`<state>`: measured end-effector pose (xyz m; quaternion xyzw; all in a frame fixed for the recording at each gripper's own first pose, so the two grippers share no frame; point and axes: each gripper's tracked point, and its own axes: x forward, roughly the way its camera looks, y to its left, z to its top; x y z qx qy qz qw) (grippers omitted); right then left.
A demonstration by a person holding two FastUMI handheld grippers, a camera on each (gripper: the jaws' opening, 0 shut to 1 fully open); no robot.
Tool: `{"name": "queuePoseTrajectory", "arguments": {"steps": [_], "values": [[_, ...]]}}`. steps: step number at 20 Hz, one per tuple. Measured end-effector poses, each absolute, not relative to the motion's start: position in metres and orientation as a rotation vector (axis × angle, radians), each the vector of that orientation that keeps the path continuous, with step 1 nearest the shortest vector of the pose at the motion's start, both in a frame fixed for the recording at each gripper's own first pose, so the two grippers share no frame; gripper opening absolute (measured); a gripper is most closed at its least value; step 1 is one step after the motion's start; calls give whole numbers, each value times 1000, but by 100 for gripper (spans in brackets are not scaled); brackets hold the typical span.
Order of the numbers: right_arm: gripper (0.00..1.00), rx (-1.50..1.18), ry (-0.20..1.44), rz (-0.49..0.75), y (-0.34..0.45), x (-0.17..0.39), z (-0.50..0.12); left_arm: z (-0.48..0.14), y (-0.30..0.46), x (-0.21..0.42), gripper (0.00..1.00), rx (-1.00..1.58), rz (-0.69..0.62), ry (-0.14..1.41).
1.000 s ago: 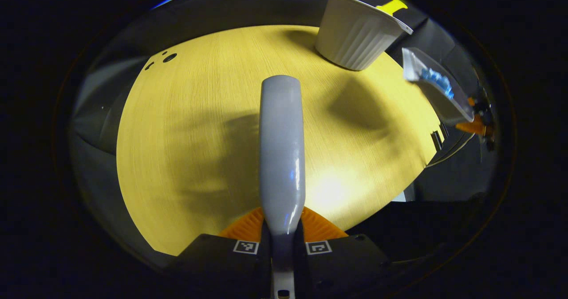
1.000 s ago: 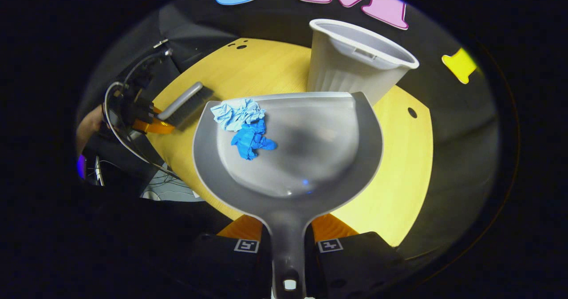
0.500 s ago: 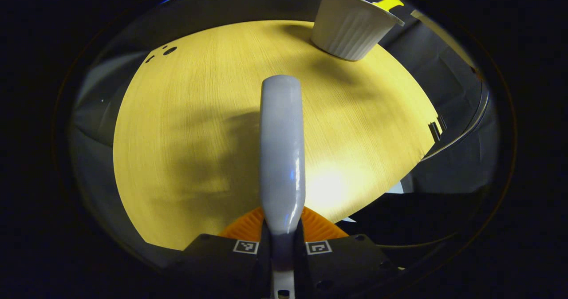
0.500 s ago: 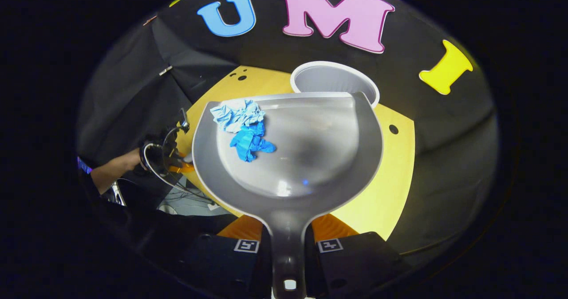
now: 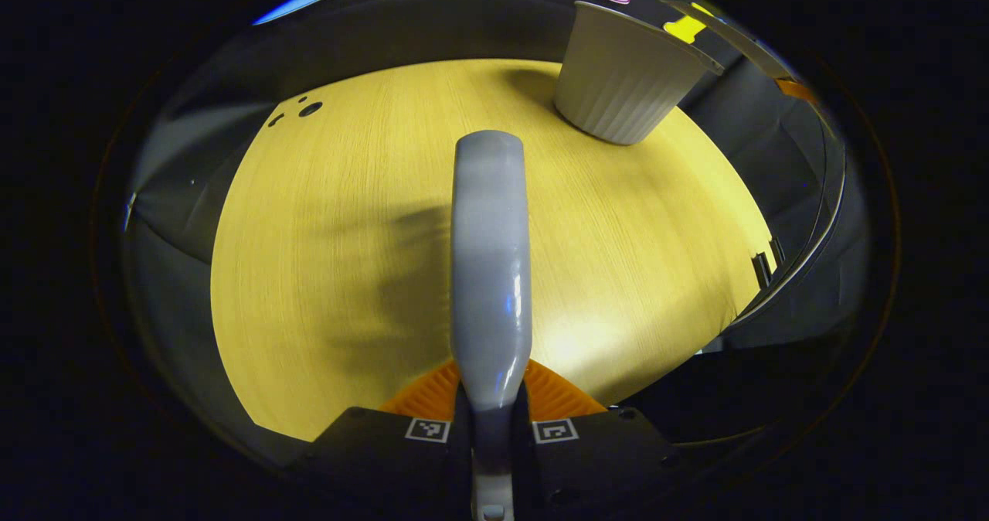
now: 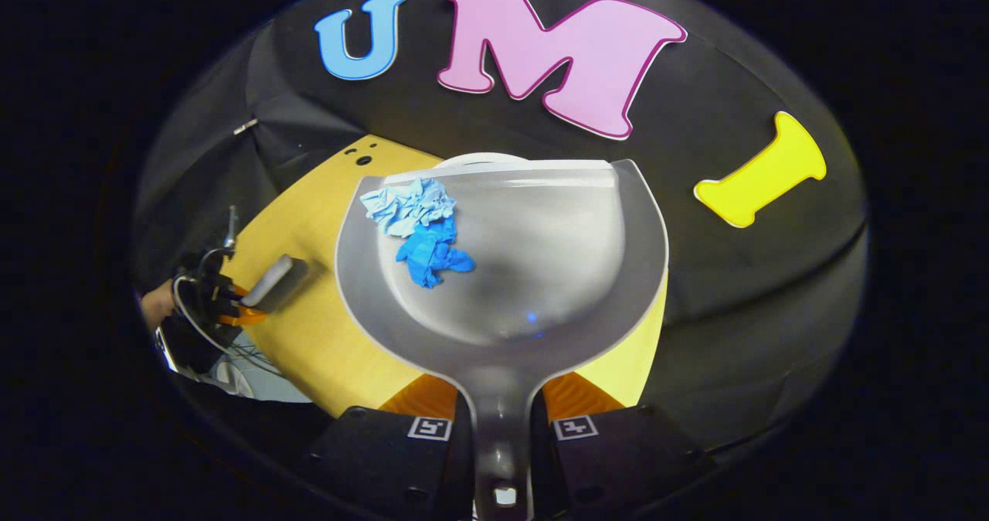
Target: Pick up the small broom and dustpan from the desktop, sweep the trash into the dustpan with the broom, and then empty the trash into the garbage bin.
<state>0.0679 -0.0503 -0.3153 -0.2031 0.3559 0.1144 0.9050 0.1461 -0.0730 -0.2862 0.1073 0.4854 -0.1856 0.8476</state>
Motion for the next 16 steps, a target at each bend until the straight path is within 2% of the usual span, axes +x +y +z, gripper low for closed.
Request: {"name": "queuePoseTrajectory", "arguments": {"steps": [7, 9, 10, 15, 16], "values": [[33, -419, 738, 136, -45, 65, -306, -267, -93, 154, 24, 292, -439, 1009], [33, -523, 687, 94, -45, 64, -297, -263, -96, 154, 28, 311, -458, 1010], [33, -586, 663, 70, -49, 69, -295, -263, -96, 154, 24, 313, -467, 1012], [33, -811, 572, -23, -52, 74, -284, -257, -102, 158, 24, 349, -495, 1000], [33, -855, 556, -42, -53, 74, -280, -256, -104, 159, 28, 340, -499, 998]]}}
